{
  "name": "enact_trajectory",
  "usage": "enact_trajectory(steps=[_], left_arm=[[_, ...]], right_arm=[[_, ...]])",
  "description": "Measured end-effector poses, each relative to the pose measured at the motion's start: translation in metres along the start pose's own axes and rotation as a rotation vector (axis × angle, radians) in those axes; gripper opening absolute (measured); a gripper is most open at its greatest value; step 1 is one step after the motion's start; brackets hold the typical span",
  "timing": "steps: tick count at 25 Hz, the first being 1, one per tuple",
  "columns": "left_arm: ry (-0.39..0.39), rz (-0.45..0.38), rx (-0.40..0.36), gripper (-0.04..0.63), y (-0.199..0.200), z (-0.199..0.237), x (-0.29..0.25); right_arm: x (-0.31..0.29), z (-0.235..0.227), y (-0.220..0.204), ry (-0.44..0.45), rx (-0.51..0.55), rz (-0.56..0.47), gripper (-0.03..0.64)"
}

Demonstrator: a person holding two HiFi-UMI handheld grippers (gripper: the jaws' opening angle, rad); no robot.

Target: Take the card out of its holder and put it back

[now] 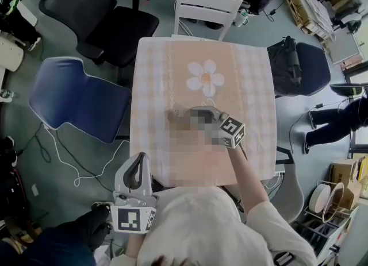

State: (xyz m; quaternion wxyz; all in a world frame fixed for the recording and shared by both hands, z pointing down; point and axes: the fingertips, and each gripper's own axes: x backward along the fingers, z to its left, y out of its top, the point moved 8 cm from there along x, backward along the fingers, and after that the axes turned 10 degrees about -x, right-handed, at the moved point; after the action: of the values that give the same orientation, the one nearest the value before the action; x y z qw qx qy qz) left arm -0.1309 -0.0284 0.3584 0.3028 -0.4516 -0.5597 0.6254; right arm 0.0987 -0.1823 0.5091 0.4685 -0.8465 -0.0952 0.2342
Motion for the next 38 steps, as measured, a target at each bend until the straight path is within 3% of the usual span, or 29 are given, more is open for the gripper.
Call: enact_trajectory(steps=[20, 32, 38], left_arm=[[-0.002, -0.031, -0.006, 0.000, 0.002, -0.002, 0.008], [-0.015, -0.059, 0.000, 0.000, 0.007, -0.003, 0.017], [-0.025, -0.075, 0.004, 0.000, 0.009, -0.004, 0.022]], right_arm=[[0.011, 0.014, 0.025, -0.058, 0.029, -0.076, 0.020], [0.026, 0.035, 0.061, -0.176, 0.031, -0.171, 0.020], [0.046, 0.059, 0.087, -0.256, 0.044, -0.275, 0.020]])
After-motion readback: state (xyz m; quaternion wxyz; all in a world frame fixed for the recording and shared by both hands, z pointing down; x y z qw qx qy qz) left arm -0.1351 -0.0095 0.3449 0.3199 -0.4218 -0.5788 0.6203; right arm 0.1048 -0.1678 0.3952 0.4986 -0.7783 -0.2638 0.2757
